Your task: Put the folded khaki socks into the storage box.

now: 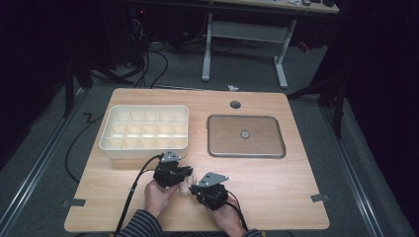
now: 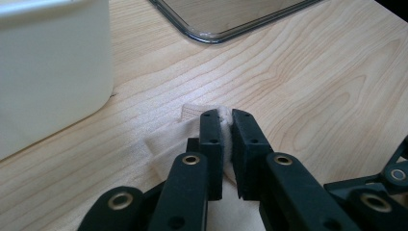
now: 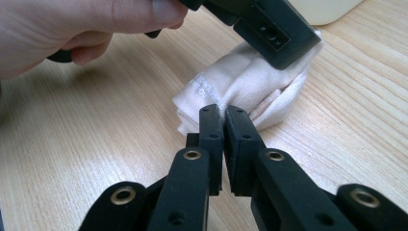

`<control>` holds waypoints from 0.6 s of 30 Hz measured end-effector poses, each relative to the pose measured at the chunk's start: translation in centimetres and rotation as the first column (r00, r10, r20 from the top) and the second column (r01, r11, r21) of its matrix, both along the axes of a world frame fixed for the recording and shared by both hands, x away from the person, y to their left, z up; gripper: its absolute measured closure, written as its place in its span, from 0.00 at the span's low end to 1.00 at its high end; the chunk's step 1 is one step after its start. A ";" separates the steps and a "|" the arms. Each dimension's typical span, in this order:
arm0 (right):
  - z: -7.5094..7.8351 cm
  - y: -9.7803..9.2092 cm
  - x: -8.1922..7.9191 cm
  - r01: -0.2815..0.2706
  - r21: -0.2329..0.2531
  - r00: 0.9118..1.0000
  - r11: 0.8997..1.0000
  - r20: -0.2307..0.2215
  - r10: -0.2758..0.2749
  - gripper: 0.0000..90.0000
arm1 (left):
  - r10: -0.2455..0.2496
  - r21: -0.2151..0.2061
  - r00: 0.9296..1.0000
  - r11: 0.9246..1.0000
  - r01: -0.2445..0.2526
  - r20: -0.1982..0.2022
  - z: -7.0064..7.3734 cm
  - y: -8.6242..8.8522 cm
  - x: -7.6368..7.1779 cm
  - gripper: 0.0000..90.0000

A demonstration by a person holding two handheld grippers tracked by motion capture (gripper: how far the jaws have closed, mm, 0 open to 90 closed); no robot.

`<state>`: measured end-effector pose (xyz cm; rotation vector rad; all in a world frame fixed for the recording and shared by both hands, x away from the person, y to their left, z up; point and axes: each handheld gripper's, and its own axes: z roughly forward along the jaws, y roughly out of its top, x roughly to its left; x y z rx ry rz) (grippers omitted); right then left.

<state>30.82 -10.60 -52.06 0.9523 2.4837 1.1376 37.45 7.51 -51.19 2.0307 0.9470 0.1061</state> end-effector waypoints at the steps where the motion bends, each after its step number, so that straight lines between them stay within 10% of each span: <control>1: 0.0 0.0 0.0 -0.003 -0.007 1.000 1.000 0.005 0.003 0.96 | -0.004 0.002 1.000 1.000 0.004 0.001 -0.1 0.0 0.0 0.93; 18: -0.4 -0.3 0.4 0.000 -0.001 0.999 1.000 -0.039 0.000 0.97 | -0.025 0.010 0.998 1.000 0.025 0.050 0.1 -0.2 -0.5 0.83</control>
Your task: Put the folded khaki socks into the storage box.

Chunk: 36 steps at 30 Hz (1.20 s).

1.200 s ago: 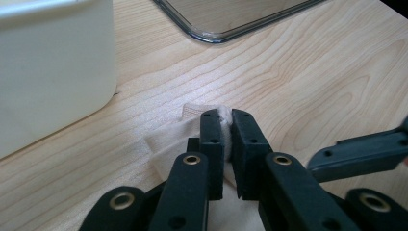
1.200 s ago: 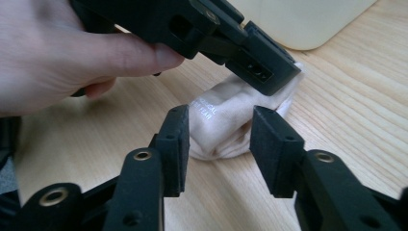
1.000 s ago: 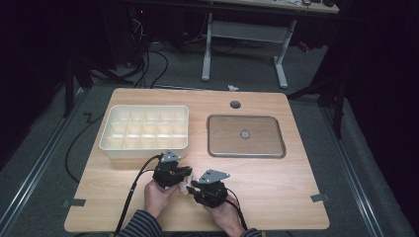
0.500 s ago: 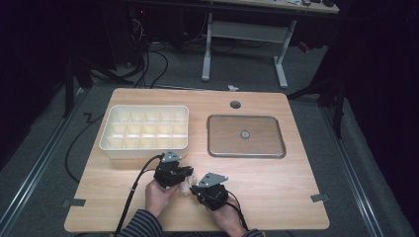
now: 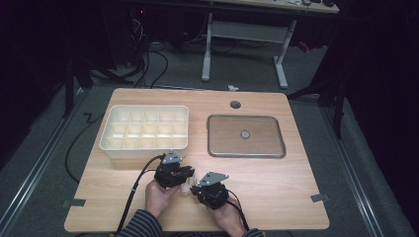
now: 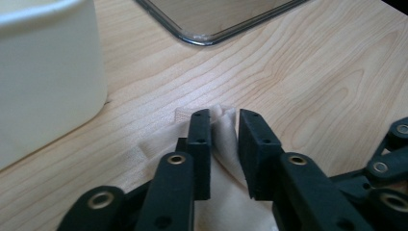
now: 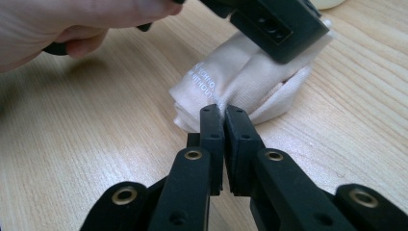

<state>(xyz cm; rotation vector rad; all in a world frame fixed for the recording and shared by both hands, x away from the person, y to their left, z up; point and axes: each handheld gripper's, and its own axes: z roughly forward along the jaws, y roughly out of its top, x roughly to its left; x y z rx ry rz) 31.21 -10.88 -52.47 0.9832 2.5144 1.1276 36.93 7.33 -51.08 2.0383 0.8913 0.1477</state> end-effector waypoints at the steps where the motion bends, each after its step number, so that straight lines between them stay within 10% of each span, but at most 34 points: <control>1: 0.0 0.0 0.0 0.003 0.003 1.000 1.000 -0.001 -0.003 0.97 | 0.004 -0.001 1.000 1.000 -0.004 0.008 0.1 0.1 -0.2 0.81; 14: -0.2 -0.2 0.0 0.033 0.010 0.999 0.999 -0.009 -0.033 0.96 | 0.113 0.040 0.993 0.993 -0.111 -0.036 -0.5 2.2 -3.1 0.52; 36: -0.5 -0.3 0.6 0.049 -0.041 0.999 0.998 0.025 -0.048 0.92 | 0.127 0.090 0.991 0.988 -0.123 -0.035 -1.2 1.0 -2.1 0.54</control>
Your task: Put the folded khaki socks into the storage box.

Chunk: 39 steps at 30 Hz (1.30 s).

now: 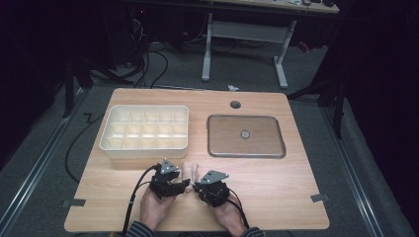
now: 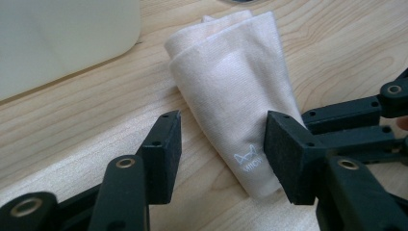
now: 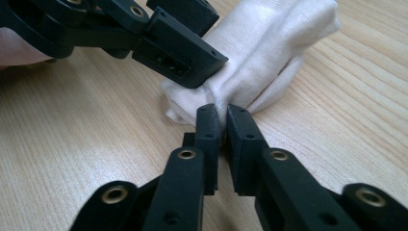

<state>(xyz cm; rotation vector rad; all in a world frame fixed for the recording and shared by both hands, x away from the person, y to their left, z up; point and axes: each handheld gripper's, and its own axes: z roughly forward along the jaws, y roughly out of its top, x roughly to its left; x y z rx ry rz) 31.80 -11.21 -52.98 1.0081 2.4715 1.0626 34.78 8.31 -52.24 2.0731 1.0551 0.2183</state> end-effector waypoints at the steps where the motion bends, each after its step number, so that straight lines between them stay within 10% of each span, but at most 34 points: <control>1: -0.1 -0.1 0.0 0.002 0.014 1.000 1.000 -0.002 -0.002 0.90 | 0.004 -0.013 1.000 1.000 -0.004 -0.010 0.0 0.1 0.1 0.53; 20: 1.3 -5.5 -0.2 0.135 0.091 0.990 0.987 0.022 -0.137 0.69 | 0.069 -0.090 0.995 0.993 -0.075 -0.066 1.2 0.2 2.8 0.40; 26: 1.1 -7.9 0.3 0.215 0.051 0.975 0.975 0.040 -0.217 0.68 | 0.062 -0.076 0.995 0.995 -0.068 -0.080 0.7 -0.2 3.0 0.42; 39: 0.3 -13.9 0.7 0.401 -0.011 0.913 0.916 0.083 -0.399 0.55 | -0.006 -0.102 0.993 0.995 -0.005 -0.115 -0.3 -0.7 3.5 0.60</control>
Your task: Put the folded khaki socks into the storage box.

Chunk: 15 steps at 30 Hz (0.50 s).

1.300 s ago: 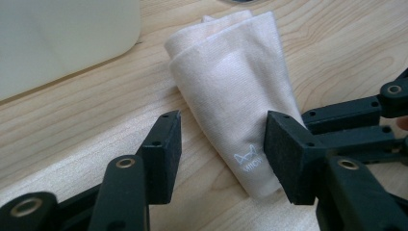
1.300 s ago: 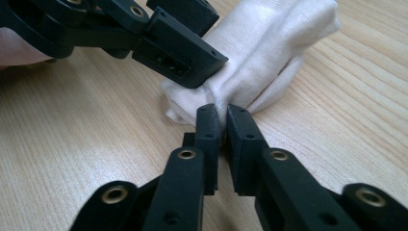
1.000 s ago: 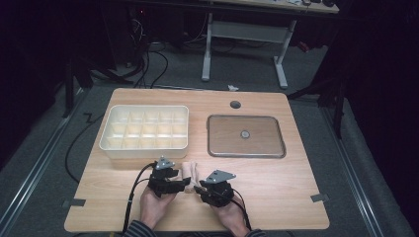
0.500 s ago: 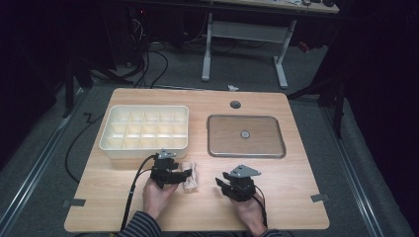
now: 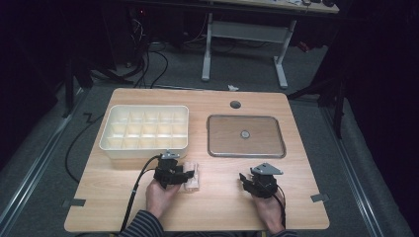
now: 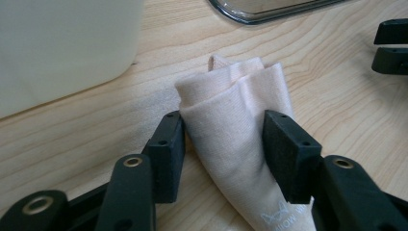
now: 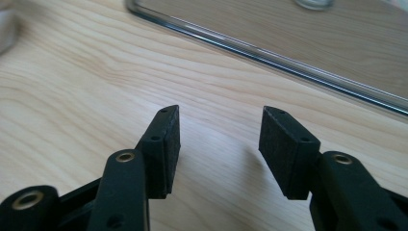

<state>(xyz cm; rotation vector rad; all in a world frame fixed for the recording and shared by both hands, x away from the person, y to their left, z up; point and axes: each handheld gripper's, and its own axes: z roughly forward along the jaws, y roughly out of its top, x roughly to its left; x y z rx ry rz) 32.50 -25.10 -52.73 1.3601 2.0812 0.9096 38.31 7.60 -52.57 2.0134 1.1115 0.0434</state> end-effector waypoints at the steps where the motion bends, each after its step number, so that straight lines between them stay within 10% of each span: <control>1: 0.0 -0.3 0.0 0.009 0.000 1.000 1.000 -0.001 -0.009 0.54 | -0.007 -0.007 1.000 1.000 0.007 -0.003 0.0 0.0 0.0 0.60; 15: -0.4 -2.2 0.9 0.096 -0.011 0.995 0.995 -0.027 -0.096 0.43 | -0.049 -0.011 0.999 0.999 0.049 0.017 0.3 0.2 -0.2 0.79</control>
